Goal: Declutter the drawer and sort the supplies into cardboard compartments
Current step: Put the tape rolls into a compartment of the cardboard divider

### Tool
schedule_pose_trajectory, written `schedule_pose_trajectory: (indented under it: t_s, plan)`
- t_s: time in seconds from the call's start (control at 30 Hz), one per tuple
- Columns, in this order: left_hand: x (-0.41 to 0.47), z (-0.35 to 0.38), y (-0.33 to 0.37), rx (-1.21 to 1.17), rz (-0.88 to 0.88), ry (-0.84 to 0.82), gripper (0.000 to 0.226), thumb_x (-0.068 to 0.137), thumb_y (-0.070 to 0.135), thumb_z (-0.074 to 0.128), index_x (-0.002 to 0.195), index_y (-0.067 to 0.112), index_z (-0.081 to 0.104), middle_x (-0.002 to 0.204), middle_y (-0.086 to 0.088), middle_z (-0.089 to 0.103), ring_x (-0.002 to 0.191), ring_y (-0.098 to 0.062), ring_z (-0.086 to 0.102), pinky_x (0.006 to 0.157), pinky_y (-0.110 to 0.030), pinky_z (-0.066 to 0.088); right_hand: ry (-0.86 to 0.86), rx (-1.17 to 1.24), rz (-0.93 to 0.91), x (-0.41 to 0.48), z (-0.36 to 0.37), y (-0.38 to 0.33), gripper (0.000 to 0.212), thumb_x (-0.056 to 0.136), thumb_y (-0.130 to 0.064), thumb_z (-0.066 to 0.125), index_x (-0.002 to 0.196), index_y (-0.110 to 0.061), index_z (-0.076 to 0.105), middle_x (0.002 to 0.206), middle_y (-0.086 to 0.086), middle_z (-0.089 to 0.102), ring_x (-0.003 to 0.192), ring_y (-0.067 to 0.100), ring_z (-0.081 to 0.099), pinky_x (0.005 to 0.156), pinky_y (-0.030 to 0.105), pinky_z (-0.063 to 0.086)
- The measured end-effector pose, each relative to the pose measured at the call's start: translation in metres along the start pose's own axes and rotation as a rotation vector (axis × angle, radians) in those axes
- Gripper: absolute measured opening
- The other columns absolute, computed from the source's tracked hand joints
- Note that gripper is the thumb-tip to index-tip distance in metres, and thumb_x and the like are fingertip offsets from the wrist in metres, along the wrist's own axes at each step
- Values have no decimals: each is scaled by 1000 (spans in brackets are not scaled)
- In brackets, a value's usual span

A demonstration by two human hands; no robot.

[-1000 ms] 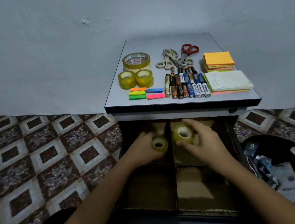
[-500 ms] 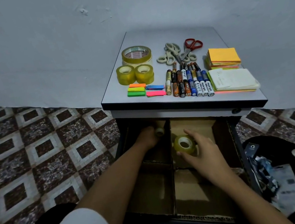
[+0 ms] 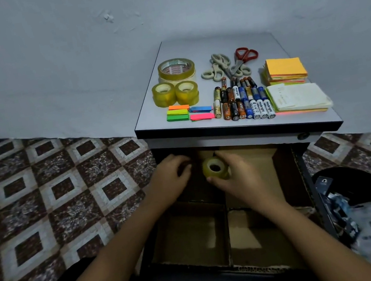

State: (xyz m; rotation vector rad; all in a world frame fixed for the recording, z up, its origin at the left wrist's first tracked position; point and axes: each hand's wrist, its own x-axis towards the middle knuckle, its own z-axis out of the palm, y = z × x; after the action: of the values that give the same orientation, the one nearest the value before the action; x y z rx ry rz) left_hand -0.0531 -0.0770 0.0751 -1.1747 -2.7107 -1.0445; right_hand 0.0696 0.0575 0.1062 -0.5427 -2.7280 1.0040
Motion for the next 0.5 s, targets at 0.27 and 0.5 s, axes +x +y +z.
schedule_pose_trajectory:
  t_s: [0.27, 0.5]
  plan:
    - [-36, 8, -51, -190, -293, -91, 56, 97, 37, 42, 148, 20, 28, 146, -7, 40, 131, -23, 42, 106, -38, 39, -259, -124, 8, 69, 58, -15, 23, 81, -19, 65, 99, -4, 64, 98, 12, 67, 93, 24, 63, 79, 35, 53]
    - [-41, 14, -56, -278, -333, -52, 56, 96, 46, 39, 147, 29, 26, 147, 2, 39, 134, -19, 39, 106, -44, 39, -149, -220, 99, 93, 94, -3, 26, 89, -21, 58, 106, -3, 64, 109, 16, 65, 104, 31, 61, 77, 31, 46]
